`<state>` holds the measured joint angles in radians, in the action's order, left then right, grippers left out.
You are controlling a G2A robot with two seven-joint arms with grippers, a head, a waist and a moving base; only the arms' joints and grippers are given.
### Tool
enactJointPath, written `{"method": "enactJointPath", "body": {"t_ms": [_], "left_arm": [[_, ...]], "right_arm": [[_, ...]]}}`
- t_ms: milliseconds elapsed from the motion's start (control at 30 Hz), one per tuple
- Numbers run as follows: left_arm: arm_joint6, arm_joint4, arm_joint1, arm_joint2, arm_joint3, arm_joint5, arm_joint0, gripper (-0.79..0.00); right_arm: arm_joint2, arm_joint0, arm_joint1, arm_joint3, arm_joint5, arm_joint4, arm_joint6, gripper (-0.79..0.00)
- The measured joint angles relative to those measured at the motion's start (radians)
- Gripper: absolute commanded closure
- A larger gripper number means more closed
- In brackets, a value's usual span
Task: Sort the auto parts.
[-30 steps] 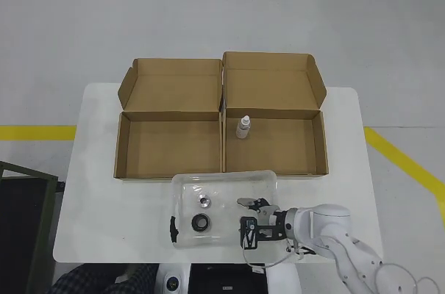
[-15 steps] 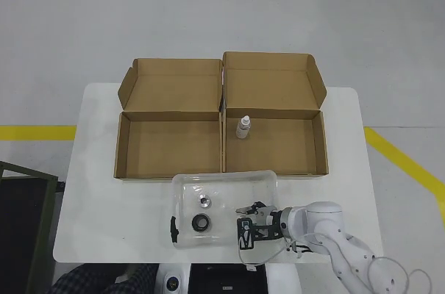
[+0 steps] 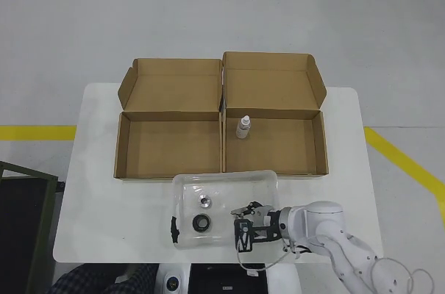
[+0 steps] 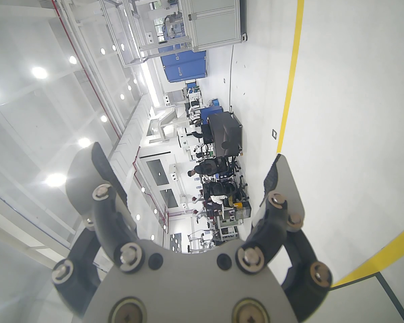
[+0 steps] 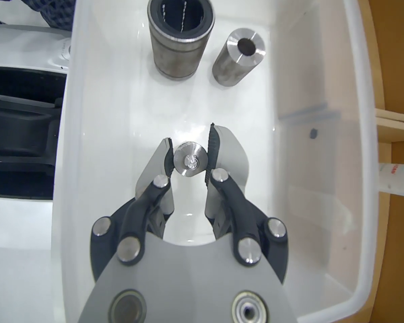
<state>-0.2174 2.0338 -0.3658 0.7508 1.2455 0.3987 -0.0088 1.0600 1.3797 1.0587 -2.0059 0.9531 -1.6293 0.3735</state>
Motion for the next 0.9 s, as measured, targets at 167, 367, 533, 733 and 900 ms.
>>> {"method": "enactJointPath", "body": {"t_ms": [167, 367, 533, 733, 900], "left_arm": [[0.0, 0.0, 0.0, 0.0, 0.0, 0.0, 0.0, -0.785], [0.0, 0.0, 0.0, 0.0, 0.0, 0.0, 0.0, -0.785], [0.0, 0.0, 0.0, 0.0, 0.0, 0.0, 0.0, -0.785], [0.0, 0.0, 0.0, 0.0, 0.0, 0.0, 0.0, -0.785], [0.0, 0.0, 0.0, 0.0, 0.0, 0.0, 0.0, -0.785]], "right_arm": [[0.015, -0.006, -0.001, 0.004, -0.038, 0.026, -0.068, 0.0], [0.042, -0.016, -0.001, 0.023, -0.062, 0.115, -0.212, 0.0], [0.082, -0.011, -0.004, 0.014, -0.089, 0.165, -0.346, 0.0], [0.136, 0.0, -0.005, 0.027, -0.143, 0.241, -0.491, 0.0], [0.167, 0.007, -0.004, 0.037, -0.162, 0.32, -0.568, 0.0]]}}
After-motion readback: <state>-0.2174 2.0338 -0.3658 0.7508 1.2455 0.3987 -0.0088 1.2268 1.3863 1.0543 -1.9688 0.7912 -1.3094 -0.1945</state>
